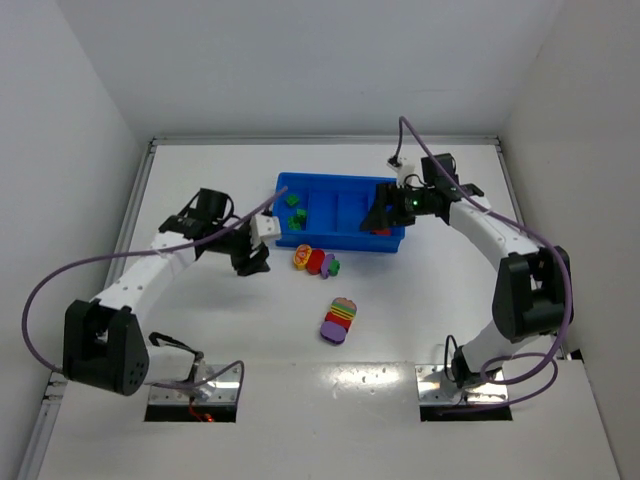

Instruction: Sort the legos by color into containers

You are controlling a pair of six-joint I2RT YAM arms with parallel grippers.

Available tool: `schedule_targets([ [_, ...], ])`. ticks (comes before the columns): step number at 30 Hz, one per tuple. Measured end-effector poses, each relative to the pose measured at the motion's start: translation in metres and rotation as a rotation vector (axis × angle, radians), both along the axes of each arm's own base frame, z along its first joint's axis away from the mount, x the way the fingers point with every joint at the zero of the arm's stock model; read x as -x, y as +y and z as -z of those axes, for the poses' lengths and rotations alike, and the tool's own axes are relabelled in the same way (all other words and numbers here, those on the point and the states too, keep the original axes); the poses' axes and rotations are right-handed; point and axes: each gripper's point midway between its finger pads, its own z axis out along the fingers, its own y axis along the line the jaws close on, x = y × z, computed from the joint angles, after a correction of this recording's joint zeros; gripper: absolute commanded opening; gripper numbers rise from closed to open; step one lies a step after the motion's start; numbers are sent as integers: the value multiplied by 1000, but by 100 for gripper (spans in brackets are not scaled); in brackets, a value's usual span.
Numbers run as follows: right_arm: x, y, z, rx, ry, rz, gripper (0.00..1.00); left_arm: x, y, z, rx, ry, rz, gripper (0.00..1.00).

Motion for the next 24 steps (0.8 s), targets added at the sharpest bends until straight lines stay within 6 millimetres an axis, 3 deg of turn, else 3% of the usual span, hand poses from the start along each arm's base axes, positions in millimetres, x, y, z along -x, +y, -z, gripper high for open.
schedule_targets([
  [2,4,-2,5,32,-16,-26,82,21,3,14,-33,3,55,72],
  [4,8,-4,12,62,-22,-48,82,32,3,25,-63,0,117,73],
  [9,15,-13,23,121,-24,-68,82,42,-12,42,-111,-54,299,75],
  [18,11,-24,18,177,-83,-58,82,26,-52,66,-159,-130,573,75],
  [24,16,-34,15,191,-101,-37,82,9,-64,82,-193,-153,637,75],
])
